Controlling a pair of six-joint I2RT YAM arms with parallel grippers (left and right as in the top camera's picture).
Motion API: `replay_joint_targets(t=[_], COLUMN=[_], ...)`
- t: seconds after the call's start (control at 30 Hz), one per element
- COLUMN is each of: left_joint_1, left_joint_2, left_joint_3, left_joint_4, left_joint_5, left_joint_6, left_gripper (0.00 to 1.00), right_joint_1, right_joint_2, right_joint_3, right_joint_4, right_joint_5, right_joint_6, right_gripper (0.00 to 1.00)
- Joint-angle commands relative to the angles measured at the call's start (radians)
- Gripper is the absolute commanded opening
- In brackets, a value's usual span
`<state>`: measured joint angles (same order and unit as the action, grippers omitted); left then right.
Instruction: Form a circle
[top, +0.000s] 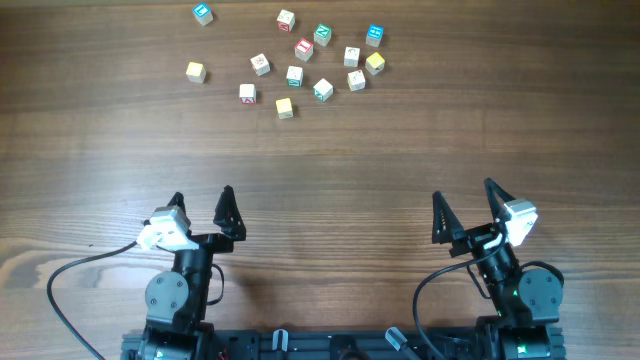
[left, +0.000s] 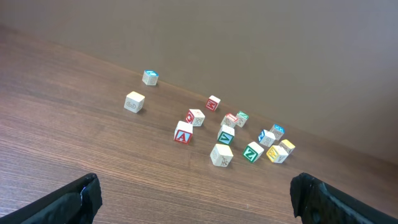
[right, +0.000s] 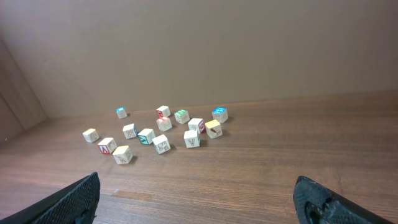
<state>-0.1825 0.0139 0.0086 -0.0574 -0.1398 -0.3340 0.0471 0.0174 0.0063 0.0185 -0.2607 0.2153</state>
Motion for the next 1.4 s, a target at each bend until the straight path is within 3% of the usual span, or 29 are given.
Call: replay_joint_targets(t=[0.0, 1.37], left_joint_1=[-0.005, -0.005], left_joint_2=[-0.005, 0.013], left_joint_3=[-0.003, -0.003], left_joint_4=[-0.003, -0.003], left_joint_5=[0.005, 0.005], left_joint_6=[0.016, 0.016], left_gripper=[1.0, 1.0], right_joint_1=[0.005, 0.005], right_joint_2=[-0.013, -0.013], right_joint_3=[-0.001, -0.001], right_joint_4=[0.002, 0.002], right_joint_5=[0.009, 0.009], right_joint_6=[-0.006, -0.005], right_gripper=[1.0, 1.0])
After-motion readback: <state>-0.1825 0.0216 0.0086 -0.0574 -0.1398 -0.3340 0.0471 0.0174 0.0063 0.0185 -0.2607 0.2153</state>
